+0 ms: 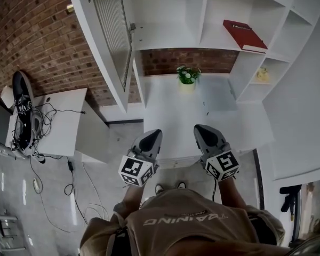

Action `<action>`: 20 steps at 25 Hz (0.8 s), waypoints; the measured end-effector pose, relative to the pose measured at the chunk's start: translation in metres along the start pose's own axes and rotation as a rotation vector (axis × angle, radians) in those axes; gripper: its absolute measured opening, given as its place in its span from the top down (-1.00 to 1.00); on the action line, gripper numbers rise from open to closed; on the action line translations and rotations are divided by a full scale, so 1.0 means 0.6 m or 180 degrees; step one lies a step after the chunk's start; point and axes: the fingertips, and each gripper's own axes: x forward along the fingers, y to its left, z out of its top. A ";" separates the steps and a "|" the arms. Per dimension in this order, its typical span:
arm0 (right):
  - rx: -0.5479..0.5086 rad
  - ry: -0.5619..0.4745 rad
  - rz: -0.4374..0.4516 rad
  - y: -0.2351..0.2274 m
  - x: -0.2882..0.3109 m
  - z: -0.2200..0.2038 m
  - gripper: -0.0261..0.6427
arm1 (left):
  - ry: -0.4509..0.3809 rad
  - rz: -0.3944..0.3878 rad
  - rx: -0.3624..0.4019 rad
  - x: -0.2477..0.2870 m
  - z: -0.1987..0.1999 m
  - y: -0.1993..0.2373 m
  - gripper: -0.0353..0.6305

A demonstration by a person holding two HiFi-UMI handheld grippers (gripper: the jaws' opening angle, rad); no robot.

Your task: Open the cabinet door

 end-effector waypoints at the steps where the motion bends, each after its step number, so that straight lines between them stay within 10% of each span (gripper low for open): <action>1: 0.0023 -0.0017 0.0003 0.001 0.000 0.001 0.88 | 0.0016 -0.0002 -0.0025 -0.001 -0.003 0.001 0.87; 20: 0.0172 -0.0191 -0.0113 -0.025 0.015 0.023 0.88 | -0.0006 -0.0047 0.0018 -0.002 0.013 0.005 0.87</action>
